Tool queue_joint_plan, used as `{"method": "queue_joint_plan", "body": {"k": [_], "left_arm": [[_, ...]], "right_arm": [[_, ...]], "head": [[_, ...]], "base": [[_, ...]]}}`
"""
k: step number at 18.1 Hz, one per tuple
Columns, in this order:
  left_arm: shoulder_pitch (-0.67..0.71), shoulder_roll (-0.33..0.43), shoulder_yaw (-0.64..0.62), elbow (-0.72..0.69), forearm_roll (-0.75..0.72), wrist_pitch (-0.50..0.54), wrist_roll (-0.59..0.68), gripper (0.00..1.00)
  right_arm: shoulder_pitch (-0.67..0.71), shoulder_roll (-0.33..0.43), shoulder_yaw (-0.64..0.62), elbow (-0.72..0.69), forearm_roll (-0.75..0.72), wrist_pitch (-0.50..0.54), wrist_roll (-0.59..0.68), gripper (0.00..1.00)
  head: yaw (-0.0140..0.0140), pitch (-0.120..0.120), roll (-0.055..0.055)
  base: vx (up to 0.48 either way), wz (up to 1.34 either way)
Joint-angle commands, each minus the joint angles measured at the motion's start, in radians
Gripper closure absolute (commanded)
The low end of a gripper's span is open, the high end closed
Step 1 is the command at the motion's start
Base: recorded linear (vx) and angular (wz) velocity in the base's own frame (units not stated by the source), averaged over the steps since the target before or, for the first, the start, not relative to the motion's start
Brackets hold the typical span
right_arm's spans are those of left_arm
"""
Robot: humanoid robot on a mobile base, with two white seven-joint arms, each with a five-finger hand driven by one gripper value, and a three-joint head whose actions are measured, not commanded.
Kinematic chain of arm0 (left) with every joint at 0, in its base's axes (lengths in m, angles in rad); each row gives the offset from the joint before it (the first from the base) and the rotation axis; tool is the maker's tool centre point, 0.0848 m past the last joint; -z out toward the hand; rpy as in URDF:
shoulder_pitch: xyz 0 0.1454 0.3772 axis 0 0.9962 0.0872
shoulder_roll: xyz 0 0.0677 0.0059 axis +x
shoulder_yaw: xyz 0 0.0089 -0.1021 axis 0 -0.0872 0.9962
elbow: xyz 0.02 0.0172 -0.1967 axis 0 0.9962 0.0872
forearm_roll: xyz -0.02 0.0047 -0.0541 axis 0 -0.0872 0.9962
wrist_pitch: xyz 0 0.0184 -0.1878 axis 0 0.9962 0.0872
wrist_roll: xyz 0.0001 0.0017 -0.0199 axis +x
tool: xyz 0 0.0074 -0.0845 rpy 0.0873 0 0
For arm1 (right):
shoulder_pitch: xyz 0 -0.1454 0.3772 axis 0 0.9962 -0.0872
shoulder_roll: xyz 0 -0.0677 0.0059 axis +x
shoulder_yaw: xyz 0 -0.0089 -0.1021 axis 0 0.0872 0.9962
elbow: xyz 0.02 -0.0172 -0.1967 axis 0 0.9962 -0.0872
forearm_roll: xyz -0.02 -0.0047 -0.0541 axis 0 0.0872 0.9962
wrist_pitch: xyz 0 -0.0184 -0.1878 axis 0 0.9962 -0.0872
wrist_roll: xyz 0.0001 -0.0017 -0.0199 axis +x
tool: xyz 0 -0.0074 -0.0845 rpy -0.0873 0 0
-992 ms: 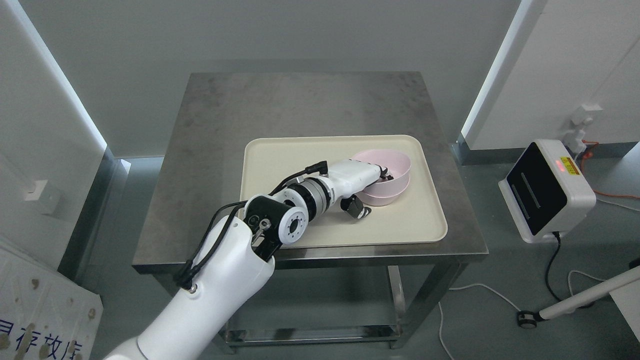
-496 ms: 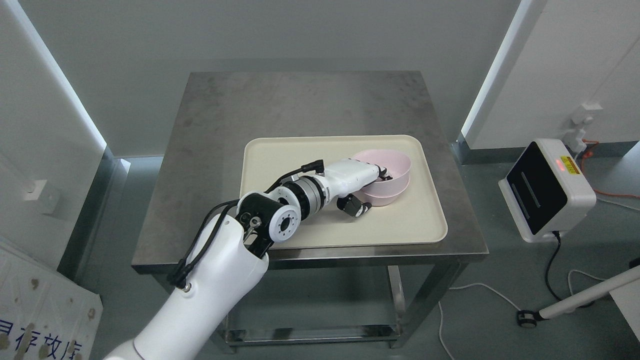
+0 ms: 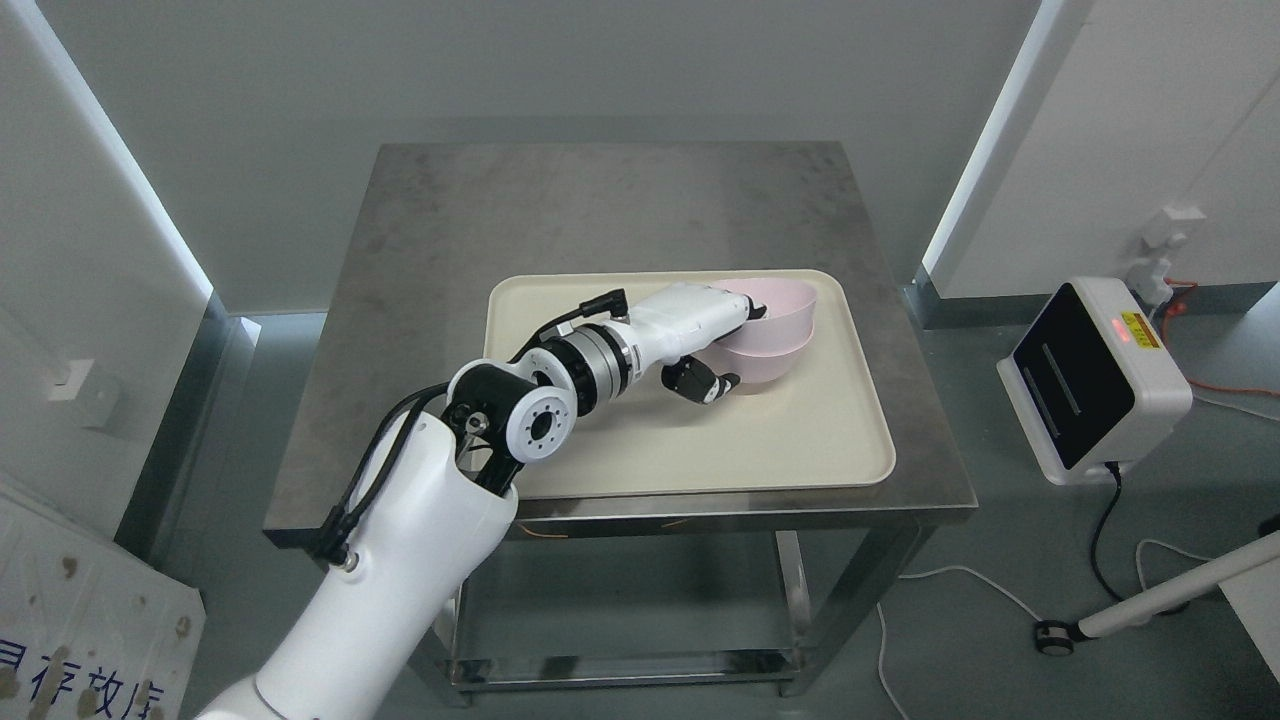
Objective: Stack pink IKEA bowls on left shelf middle
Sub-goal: 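Lift the stacked pink bowls off the tray with the left hand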
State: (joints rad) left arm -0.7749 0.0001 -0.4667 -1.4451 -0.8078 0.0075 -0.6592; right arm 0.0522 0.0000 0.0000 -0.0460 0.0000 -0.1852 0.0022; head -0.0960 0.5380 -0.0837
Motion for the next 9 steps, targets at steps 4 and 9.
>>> {"method": "queue_joint_plan", "body": {"k": [4,9], "left_arm": [[0.005,0.017,0.224,-0.070,0.059,-0.143,-0.007,0.99],[0.034,0.017,0.229,-0.161,0.113,-0.152,-0.011,0.99]], "right_arm": [[0.000,-0.017,-0.009,0.000,0.008,0.000,0.001,0.00],[0.000,-0.017,-0.009,0.000,0.008,0.000,0.001,0.00]], "head": [[0.0000,0.000,0.000],[0.0000,0.000,0.000]], "base": [[0.000,0.00],[0.000,0.00]]}}
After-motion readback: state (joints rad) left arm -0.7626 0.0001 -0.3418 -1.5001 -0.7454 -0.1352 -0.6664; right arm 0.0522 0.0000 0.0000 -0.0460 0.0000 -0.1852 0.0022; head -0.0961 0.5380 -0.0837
